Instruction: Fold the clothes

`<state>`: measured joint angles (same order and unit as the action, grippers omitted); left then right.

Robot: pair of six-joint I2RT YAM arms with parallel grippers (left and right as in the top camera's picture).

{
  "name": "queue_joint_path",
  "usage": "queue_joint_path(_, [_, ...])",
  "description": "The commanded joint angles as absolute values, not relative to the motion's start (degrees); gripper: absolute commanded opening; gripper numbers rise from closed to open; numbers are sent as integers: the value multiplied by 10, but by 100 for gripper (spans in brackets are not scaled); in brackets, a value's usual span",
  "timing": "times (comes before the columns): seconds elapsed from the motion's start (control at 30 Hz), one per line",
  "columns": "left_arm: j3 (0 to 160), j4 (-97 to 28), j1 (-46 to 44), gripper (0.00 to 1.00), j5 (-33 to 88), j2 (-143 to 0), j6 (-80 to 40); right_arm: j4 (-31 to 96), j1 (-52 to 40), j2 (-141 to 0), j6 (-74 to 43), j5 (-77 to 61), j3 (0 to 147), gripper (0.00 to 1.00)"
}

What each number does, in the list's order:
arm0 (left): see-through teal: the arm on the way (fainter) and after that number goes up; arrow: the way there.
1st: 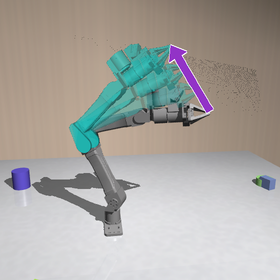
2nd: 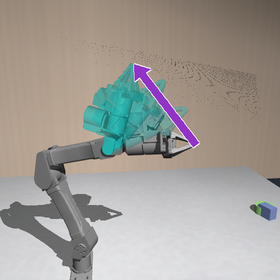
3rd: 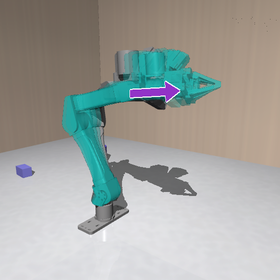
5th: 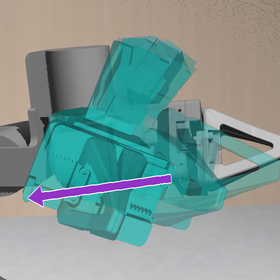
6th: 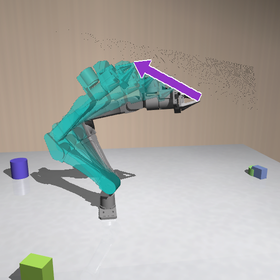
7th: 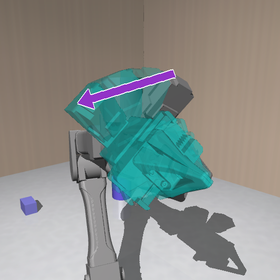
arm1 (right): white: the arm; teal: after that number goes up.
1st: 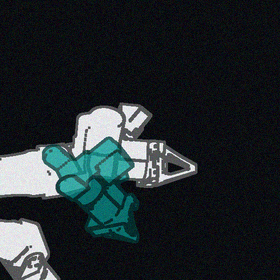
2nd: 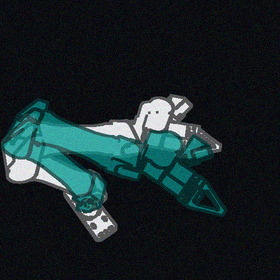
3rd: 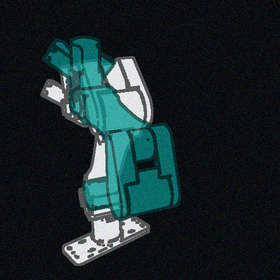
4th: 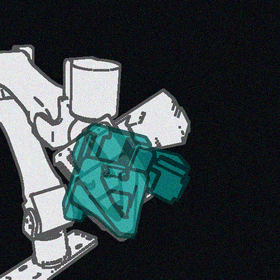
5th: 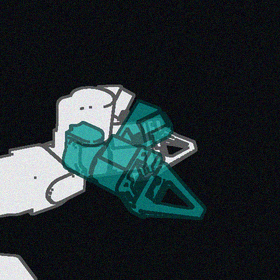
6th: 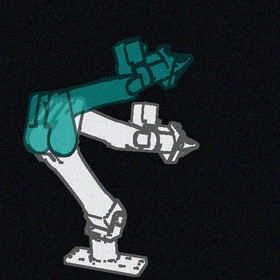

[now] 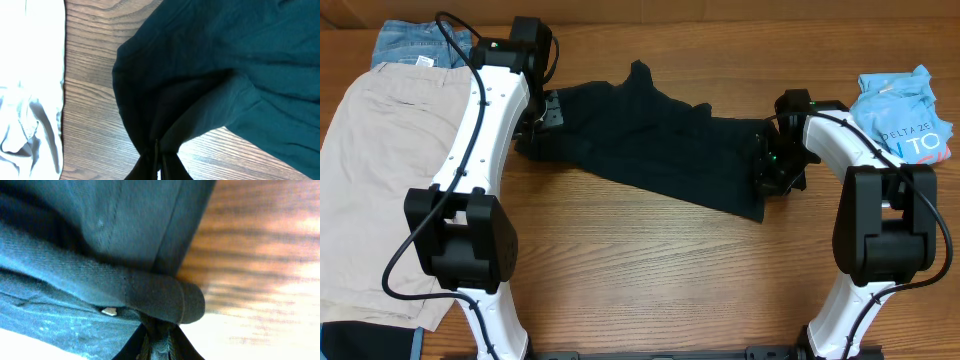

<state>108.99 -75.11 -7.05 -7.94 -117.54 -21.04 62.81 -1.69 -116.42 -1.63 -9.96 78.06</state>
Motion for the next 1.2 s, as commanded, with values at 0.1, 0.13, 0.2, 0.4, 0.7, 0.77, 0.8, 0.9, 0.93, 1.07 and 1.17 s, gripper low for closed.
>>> queue_joint_path(0.1, [1085, -751, -71, 4, -79, -1177, -207, 655, -17, -1132, -33, -75, 817, 12])
queue_joint_path(0.13, [1085, -751, -71, 4, -79, -1176, -207, 662, -17, -1126, -33, -72, 821, 12])
queue_joint_path(0.2, [1087, -752, -71, 4, -78, -1175, -199, 672, -17, -1117, -33, -71, 827, 12])
queue_joint_path(0.4, [1108, -772, -70, 4, -79, -1174, -193, 694, -17, -1098, -33, -71, 837, 12])
queue_joint_path(0.7, [1112, -780, -70, 4, -79, -1174, -192, 711, -17, -1097, -33, -71, 837, 14])
queue_joint_path(0.77, [1112, -780, -70, 4, -79, -1174, -191, 712, -17, -1097, -33, -71, 837, 14])
queue_joint_path(0.8, [1112, -780, -70, 4, -79, -1174, -188, 713, -17, -1097, -33, -71, 837, 14])
queue_joint_path(0.9, [1112, -780, -70, 4, -79, -1174, -188, 712, -18, -1097, -32, -71, 837, 14])
queue_joint_path(0.93, [1112, -780, -70, 4, -79, -1174, -188, 712, -18, -1097, -32, -71, 836, 13])
queue_joint_path(1.07, [1112, -777, -70, 4, -79, -1174, -188, 698, -18, -1097, -33, -72, 837, 4])
queue_joint_path(1.17, [1123, -778, -70, 4, -79, -1165, -185, 683, -18, -1088, -33, -72, 849, 4])
